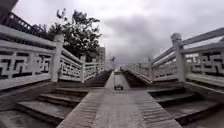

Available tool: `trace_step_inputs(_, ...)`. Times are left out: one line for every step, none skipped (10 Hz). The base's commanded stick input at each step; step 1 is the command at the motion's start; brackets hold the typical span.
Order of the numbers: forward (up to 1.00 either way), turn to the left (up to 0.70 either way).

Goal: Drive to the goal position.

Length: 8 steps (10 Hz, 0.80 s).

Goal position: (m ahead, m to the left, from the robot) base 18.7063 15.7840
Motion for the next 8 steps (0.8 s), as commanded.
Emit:
trace_step_inputs(0.69, 0.01)
trace_step_inputs(0.69, 0.01)
trace_step_inputs(0.69, 0.01)
trace_step_inputs(0.69, 0.01)
trace_step_inputs(0.69, 0.01)
trace_step_inputs(0.69, 0.01)
trace_step_inputs(0.69, 0.01)
trace_step_inputs(0.69, 0.01)
